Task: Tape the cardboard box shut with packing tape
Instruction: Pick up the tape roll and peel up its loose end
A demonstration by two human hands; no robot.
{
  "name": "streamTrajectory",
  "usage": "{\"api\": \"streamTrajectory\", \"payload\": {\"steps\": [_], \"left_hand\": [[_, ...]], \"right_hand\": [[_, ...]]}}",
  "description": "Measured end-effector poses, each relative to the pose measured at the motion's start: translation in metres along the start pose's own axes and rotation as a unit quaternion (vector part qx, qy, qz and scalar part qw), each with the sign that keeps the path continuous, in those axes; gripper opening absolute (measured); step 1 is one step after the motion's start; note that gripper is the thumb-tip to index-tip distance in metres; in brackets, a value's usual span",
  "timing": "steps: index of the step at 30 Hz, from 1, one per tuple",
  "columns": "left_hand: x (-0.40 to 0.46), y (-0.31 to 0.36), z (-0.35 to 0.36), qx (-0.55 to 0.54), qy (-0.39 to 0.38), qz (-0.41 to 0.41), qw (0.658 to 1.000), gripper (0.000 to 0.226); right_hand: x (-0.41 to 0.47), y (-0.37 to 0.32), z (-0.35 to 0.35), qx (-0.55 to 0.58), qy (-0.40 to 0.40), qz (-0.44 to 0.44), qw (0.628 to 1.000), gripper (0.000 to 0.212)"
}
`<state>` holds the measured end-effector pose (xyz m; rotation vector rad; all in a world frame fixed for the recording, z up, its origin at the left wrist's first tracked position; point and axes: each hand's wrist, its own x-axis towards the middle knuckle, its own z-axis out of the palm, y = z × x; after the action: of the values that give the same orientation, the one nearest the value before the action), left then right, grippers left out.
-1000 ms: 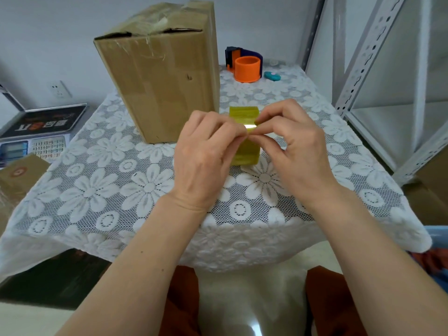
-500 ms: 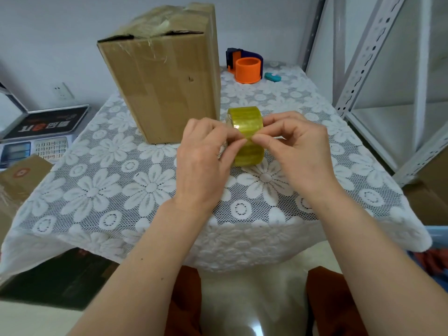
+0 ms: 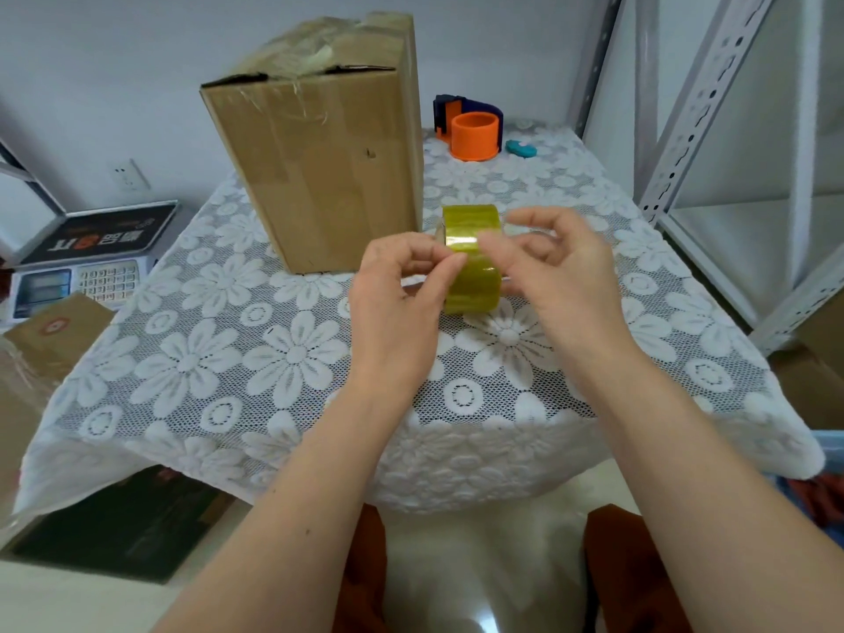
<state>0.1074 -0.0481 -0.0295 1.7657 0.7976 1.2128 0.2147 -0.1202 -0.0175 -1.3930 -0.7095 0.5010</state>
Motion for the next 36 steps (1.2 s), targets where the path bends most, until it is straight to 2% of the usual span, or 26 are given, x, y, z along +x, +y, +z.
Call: {"api": "streamTrajectory", "payload": {"steps": [2, 6, 10, 12, 14, 18, 22, 24, 31, 36], "left_hand": [[0.001, 0.0, 0.001, -0.045, -0.008, -0.035, 0.998, 0.017], [0.004, -0.002, 0.001, -0.129, 0.01, -0.096, 0.987, 0.013], [0.004, 0.005, 0.0, -0.218, 0.048, -0.147, 0.964, 0.021], [0.003, 0.011, 0.0, -0.226, 0.035, -0.161, 0.96, 0.019], [0.004, 0.015, -0.002, -0.212, 0.023, -0.163, 0.963, 0.01], [0.013, 0.019, -0.012, -0.12, 0.012, -0.13, 0.984, 0.017], [0.021, 0.023, -0.008, -0.063, -0.137, -0.159, 0.976, 0.016], [0.029, 0.027, -0.002, -0.056, -0.169, -0.155, 0.972, 0.017], [0.072, 0.038, 0.029, -0.059, -0.201, -0.153, 0.966, 0.021], [0.107, 0.034, 0.066, -0.031, -0.179, -0.163, 0.97, 0.037]], "right_hand": [[-0.001, 0.004, 0.003, -0.029, -0.016, -0.005, 0.999, 0.032], [0.0, 0.005, 0.0, -0.006, -0.014, -0.003, 1.0, 0.023], [-0.005, 0.004, -0.003, -0.056, -0.121, 0.033, 0.99, 0.026], [-0.007, 0.002, -0.005, -0.095, -0.15, 0.032, 0.984, 0.017], [-0.005, -0.003, -0.011, -0.111, -0.15, 0.015, 0.982, 0.01], [-0.002, -0.017, -0.024, -0.184, -0.15, -0.024, 0.971, 0.006], [0.012, -0.027, -0.035, -0.378, -0.133, -0.063, 0.914, 0.023], [0.024, -0.033, -0.04, -0.433, -0.104, -0.08, 0.892, 0.024], [0.106, -0.023, -0.053, -0.49, -0.076, -0.109, 0.861, 0.017], [0.178, -0.006, -0.053, -0.532, -0.055, -0.109, 0.838, 0.017]]}}
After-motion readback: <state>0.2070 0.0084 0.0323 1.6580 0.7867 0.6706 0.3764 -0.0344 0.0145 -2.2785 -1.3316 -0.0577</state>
